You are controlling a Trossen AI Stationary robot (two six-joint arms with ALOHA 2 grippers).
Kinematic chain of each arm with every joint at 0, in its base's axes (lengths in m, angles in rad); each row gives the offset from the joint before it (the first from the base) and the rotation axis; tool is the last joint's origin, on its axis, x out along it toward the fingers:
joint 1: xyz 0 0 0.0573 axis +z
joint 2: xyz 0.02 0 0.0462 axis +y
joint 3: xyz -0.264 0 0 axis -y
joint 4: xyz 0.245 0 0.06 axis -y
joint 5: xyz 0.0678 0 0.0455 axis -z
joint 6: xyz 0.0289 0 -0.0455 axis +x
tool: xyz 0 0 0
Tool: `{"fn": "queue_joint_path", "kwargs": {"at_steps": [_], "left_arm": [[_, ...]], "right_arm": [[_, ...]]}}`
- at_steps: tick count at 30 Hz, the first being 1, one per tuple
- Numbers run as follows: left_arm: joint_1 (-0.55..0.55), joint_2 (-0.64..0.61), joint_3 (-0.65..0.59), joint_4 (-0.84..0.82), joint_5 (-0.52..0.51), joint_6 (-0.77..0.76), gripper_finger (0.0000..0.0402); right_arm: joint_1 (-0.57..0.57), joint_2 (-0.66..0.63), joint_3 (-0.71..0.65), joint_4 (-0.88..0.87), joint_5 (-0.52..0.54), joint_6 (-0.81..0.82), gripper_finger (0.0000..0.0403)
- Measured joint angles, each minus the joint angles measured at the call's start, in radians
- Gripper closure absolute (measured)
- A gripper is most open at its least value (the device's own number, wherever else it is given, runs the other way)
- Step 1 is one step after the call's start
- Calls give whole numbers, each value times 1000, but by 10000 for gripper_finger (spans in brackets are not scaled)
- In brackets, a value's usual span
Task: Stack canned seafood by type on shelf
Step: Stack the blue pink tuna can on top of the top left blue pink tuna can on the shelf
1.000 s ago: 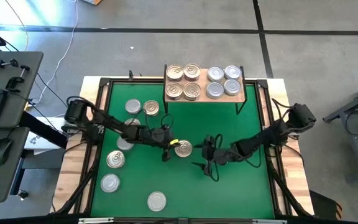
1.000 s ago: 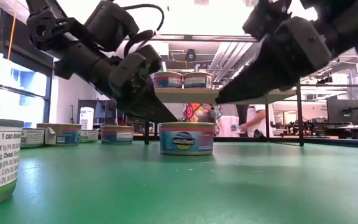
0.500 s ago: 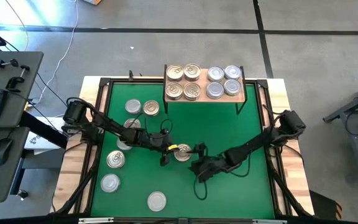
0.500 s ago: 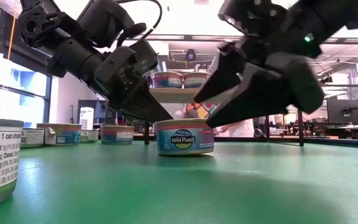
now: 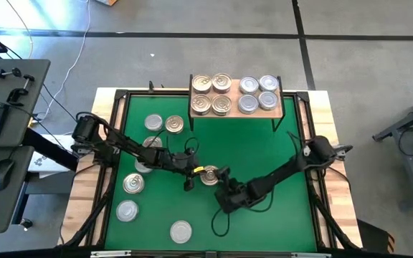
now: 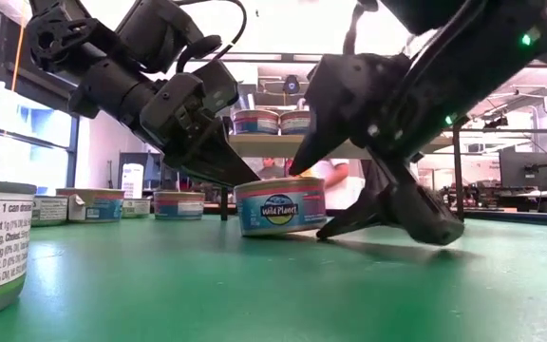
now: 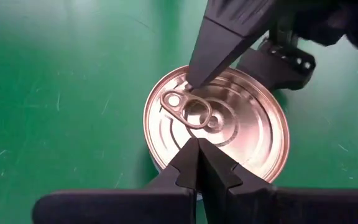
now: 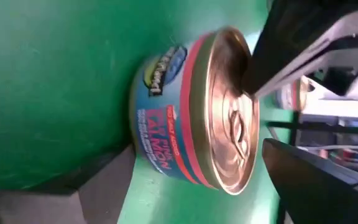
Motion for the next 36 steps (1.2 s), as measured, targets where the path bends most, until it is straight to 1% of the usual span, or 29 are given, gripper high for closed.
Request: {"fn": "queue_joint_path", "kwargs": {"at_steps": [4, 10, 13, 18, 19, 22, 25, 27, 30, 32, 34, 36], "left_arm": [[2, 0, -3, 9, -2, 5, 402], [15, 0, -6, 22, -5, 5, 402], [16, 0, -8, 31, -15, 5, 402], [15, 3, -13, 76, -21, 5, 402], [15, 1, -13, 80, -21, 6, 402], [11, -34, -13, 67, -19, 15, 402], [-12, -107, -16, 15, -20, 18, 401], [-32, -176, -18, -32, -17, 31, 401], [-74, -298, -16, -122, -76, 42, 401], [-115, -377, -15, -206, -155, 41, 401], [-162, -448, -15, -284, -251, 43, 401], [-211, -518, -14, -356, -357, 42, 401]], "right_arm": [[-1, 17, 1, 23, 16, -6, 87], [0, 21, 1, 79, 11, -20, 130], [-2, 22, 1, 92, 0, -6, 164], [-5, 23, 1, 107, 2, 70, 236], [-4, 23, 1, 106, 3, 76, 242], [3, 20, 1, 102, 1, 106, 242], [11, -3, 0, 89, -20, 137, 242], [18, -36, 0, 28, -19, 175, 242], [21, -103, 30, -93, -14, 228, 242], [23, -152, 59, -159, 9, 232, 242], [29, -196, 91, -195, 34, 189, 242], [30, -236, 133, -223, 53, 105, 242]]}}
